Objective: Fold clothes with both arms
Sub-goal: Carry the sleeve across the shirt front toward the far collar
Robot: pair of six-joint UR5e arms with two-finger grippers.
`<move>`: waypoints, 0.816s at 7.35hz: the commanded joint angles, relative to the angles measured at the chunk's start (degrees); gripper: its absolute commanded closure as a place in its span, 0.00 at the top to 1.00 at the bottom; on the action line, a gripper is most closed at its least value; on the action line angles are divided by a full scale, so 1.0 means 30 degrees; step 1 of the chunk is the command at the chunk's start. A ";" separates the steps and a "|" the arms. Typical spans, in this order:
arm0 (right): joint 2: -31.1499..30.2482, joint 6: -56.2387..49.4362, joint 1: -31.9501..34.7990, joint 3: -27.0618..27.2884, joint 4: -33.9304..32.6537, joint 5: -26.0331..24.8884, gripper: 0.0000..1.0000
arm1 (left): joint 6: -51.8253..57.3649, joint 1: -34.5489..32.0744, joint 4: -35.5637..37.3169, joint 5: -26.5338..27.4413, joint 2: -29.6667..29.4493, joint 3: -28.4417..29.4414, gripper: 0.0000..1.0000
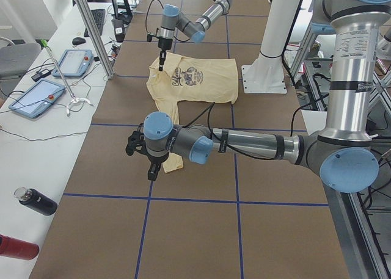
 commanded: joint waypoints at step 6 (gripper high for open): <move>-0.1528 0.1342 -0.0533 0.1594 -0.0355 -0.2274 1.00 | -0.3871 0.0262 -0.3893 0.0203 -0.0215 0.0746 0.99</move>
